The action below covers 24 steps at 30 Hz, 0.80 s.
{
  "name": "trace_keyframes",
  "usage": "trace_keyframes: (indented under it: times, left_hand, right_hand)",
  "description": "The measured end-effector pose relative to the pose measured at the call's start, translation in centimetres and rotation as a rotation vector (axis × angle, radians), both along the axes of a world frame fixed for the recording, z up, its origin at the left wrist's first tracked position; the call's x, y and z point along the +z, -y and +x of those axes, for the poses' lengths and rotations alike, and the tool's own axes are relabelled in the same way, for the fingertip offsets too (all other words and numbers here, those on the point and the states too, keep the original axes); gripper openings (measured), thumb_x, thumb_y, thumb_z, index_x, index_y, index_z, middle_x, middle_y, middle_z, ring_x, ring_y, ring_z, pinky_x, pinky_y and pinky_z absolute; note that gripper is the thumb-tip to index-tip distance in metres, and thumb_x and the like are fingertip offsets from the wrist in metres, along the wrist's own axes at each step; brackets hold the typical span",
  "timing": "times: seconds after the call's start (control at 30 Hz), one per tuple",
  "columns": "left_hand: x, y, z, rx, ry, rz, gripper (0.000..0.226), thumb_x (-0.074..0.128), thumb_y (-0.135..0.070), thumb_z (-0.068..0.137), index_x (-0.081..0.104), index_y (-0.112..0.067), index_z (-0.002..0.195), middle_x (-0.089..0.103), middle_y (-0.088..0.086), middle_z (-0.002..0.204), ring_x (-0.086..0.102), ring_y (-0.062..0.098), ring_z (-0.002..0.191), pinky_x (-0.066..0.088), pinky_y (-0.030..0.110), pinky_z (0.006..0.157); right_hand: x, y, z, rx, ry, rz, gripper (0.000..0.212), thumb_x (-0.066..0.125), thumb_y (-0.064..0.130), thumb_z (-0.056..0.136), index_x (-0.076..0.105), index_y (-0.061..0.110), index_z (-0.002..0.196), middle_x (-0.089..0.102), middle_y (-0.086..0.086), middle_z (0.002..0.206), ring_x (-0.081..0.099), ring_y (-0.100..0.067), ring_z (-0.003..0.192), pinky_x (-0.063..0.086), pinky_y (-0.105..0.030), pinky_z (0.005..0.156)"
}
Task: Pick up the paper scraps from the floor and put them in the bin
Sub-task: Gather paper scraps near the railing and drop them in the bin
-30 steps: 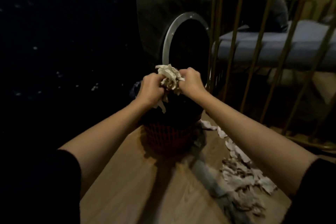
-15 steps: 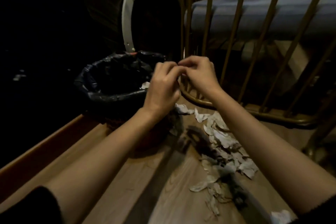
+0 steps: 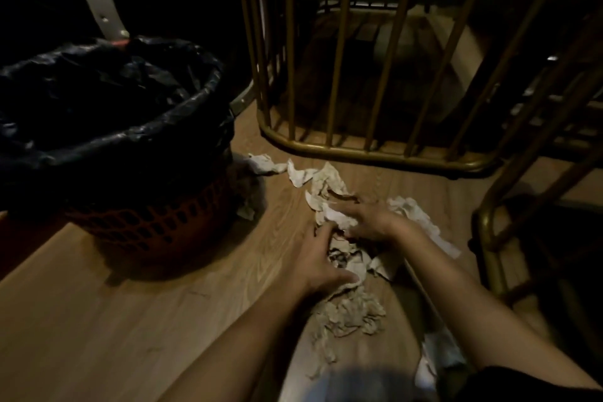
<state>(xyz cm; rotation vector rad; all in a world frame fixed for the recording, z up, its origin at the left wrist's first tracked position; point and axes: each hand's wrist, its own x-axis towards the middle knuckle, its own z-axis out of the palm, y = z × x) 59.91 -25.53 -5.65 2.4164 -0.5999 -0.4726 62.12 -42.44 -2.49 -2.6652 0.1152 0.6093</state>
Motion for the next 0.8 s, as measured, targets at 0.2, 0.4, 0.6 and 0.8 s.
trace_keyframes:
  times: [0.2,0.4,0.6,0.8]
  left_hand:
    - [-2.4,1.7,-3.1,-0.131,0.195,0.064,0.03,0.058,-0.026,0.083,0.055,-0.021,0.112,0.044,0.009,0.127,0.041,0.029,0.118,0.044,0.039,0.094]
    - [-0.8,-1.1,-2.2,0.007,0.177,-0.188,0.014,0.053,-0.002,0.076,0.057,-0.01,0.064,0.051,-0.005,0.066,0.048,0.0,0.059,0.027,0.019,0.057]
    - [0.9,-5.0,-2.5,0.051,0.305,-0.227,0.011,0.054,-0.005,0.081,0.063,-0.011,0.085,0.06,0.0,0.085,0.053,0.011,0.074,0.028,0.016,0.06]
    - [-1.7,-2.1,-7.3,-0.23,0.197,0.042,0.052,0.049,-0.032,0.088,0.03,-0.029,0.136,0.031,0.015,0.143,0.034,0.035,0.13,0.039,0.043,0.106]
  right_hand:
    - [-5.7,-0.3,-4.9,-0.197,0.451,0.019,0.048,0.054,-0.002,0.08,0.062,0.028,0.117,0.051,-0.009,0.116,0.048,-0.031,0.114,0.042,-0.036,0.091]
    - [-3.2,-0.9,-4.1,-0.403,0.471,0.355,0.02,0.059,0.002,0.08,0.075,0.013,0.087,0.073,-0.006,0.094,0.066,-0.018,0.091,0.051,-0.028,0.074]
    - [1.4,2.9,-5.5,-0.666,0.614,0.467,0.023,0.059,-0.001,0.079,0.074,0.01,0.093,0.071,-0.006,0.09,0.065,-0.018,0.084,0.05,-0.027,0.068]
    - [-3.7,3.8,-12.7,-0.498,0.239,-0.049,0.042,0.058,0.026,0.086,0.055,0.007,0.123,0.05,-0.018,0.132,0.043,-0.033,0.124,0.034,-0.037,0.101]
